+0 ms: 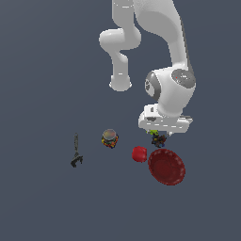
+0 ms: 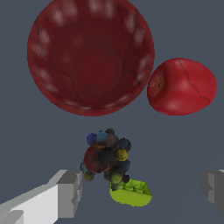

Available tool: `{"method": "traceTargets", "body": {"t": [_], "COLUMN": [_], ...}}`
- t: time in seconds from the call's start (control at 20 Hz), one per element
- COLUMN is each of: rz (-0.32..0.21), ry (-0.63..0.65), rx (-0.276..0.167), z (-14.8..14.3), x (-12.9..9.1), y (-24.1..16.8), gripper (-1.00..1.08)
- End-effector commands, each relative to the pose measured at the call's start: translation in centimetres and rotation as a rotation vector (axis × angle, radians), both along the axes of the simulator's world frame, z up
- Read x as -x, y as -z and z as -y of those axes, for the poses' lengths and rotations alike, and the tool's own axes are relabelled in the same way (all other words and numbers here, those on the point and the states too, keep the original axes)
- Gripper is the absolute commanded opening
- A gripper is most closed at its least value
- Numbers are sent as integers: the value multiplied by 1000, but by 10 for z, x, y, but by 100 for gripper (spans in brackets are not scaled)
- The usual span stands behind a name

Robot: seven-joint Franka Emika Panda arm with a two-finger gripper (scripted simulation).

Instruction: Pick up a designated object from a clutter of objects.

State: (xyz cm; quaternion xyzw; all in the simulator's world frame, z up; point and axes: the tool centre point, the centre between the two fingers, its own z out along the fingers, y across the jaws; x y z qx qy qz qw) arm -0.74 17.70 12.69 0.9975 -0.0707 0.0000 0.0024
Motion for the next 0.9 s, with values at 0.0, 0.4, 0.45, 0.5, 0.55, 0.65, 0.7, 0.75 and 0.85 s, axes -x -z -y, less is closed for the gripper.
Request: {"method": "traceTargets", "body": {"t": [0.0,0.4,0.45,0.5,0.55,0.65,0.7,0.75,0.85], "rz": [1,1,0,0,-1,-1,-1,-1,-1], "ry": [12,30,30,30,28,28,28,28,28], "rx": [-1,-5,-5,-5,-4,-4,-4,-4,-4], "z": [-11,-30,-30,-30,-30,-30,-30,-30,-30], "x": [6,17,18,18,18,18,18,18,18], "y": [15,38,39,39,38,40,41,44,50], "gripper": [100,100,100,100,100,100,100,100,100]}}
